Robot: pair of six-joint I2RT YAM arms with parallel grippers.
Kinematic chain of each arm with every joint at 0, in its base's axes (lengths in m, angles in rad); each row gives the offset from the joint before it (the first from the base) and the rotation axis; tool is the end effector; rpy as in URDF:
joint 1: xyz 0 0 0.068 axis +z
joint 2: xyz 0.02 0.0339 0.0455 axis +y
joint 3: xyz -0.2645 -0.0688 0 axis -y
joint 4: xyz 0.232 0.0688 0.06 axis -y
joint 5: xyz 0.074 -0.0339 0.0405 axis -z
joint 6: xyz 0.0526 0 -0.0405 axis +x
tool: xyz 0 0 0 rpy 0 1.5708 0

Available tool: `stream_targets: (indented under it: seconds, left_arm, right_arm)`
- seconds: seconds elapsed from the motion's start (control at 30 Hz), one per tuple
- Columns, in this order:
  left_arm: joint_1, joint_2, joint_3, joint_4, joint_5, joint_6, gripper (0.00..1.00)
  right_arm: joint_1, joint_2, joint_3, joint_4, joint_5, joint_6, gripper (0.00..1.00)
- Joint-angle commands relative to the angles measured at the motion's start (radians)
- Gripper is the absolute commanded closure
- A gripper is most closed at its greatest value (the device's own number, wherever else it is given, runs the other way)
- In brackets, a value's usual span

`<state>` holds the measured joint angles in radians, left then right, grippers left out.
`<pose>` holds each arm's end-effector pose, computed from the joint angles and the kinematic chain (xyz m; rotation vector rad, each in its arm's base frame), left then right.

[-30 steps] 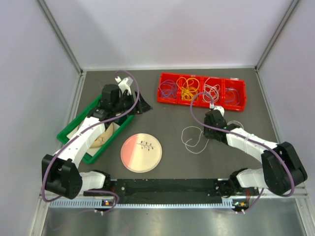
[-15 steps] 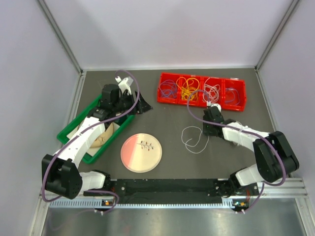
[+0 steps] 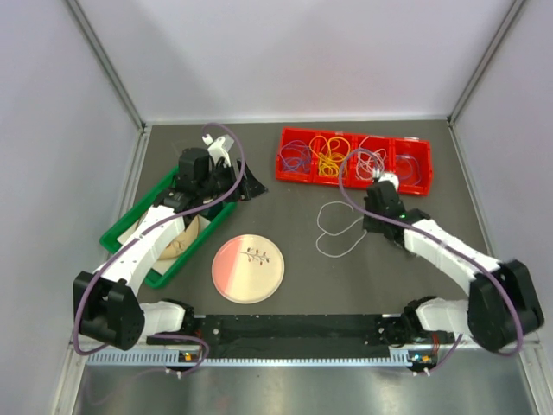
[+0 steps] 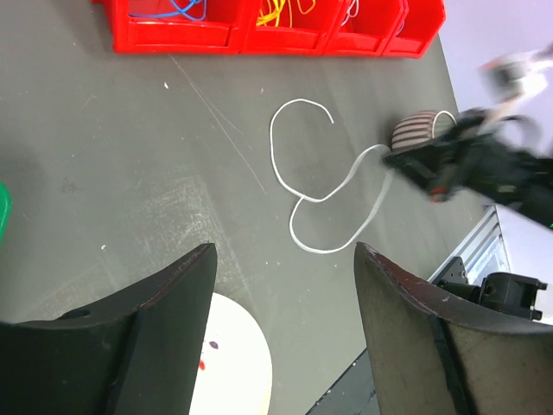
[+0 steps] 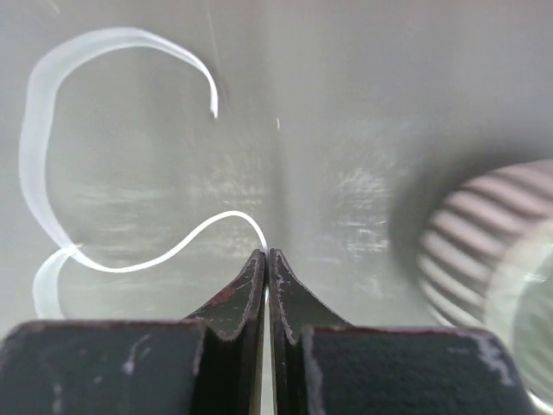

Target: Untangle the cables

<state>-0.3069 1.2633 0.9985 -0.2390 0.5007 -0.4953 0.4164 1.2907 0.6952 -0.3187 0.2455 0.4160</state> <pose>0.2638 -0.1101 0.3048 0.1205 2.1609 -0.9972 0.2328 0.0890 0.1882 0.1023 2.4458 0.0608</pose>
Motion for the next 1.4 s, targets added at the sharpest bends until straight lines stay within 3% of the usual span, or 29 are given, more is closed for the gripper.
stream_targets:
  seconds: [0.0,0.23,0.53,1.37]
  left_arm:
    - [-0.003,-0.01,0.017,0.047,0.009,0.011,0.3]
    - [-0.003,-0.007,0.014,0.056,0.016,0.004,0.3]
    - [-0.003,-0.021,0.005,0.061,0.019,0.004,0.3]
    - [-0.001,-0.008,0.028,0.032,-0.008,0.029,0.3]
  right_arm:
    - [-0.007,-0.188,0.168,-0.091,0.101,-0.045,1.0]
    - [-0.011,-0.28,0.43,-0.206,0.205,-0.149,1.0]
    - [-0.08,-0.133,0.702,-0.191,0.279,-0.259,1.0]
    - [-0.214,0.219,0.851,-0.069,0.255,-0.333,1.0]
